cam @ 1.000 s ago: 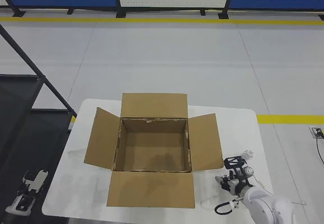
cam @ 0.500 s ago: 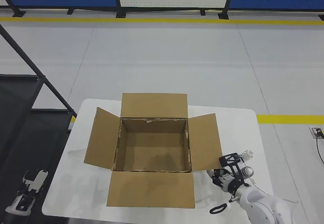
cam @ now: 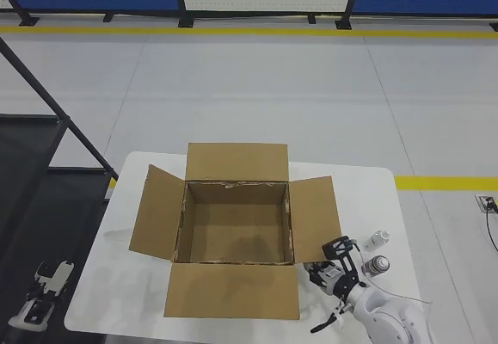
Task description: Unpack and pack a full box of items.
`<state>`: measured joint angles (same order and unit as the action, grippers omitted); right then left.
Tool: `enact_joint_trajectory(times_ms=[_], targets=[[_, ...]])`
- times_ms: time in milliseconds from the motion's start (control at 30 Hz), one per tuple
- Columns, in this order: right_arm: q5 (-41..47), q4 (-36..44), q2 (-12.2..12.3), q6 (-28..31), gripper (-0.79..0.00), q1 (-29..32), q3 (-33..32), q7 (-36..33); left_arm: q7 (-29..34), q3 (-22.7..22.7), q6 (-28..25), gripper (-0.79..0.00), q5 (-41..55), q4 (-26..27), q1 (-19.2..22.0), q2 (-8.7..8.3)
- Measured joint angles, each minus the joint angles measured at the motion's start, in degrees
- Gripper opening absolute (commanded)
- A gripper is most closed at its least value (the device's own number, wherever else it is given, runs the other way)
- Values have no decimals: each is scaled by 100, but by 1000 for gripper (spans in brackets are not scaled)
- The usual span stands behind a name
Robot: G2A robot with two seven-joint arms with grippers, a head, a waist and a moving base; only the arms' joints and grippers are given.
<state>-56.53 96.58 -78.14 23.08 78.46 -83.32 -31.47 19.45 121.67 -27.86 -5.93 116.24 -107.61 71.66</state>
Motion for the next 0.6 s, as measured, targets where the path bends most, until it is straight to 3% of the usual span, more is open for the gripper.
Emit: enact_joint_trajectory(times_ms=[367,600], targets=[[-9,-27,49,336,-785,-91,322,187,0,0,0,0,0,0,0,0],[-181,5,77,138,-785,-164,472,202,0,0,0,0,0,0,0,0]])
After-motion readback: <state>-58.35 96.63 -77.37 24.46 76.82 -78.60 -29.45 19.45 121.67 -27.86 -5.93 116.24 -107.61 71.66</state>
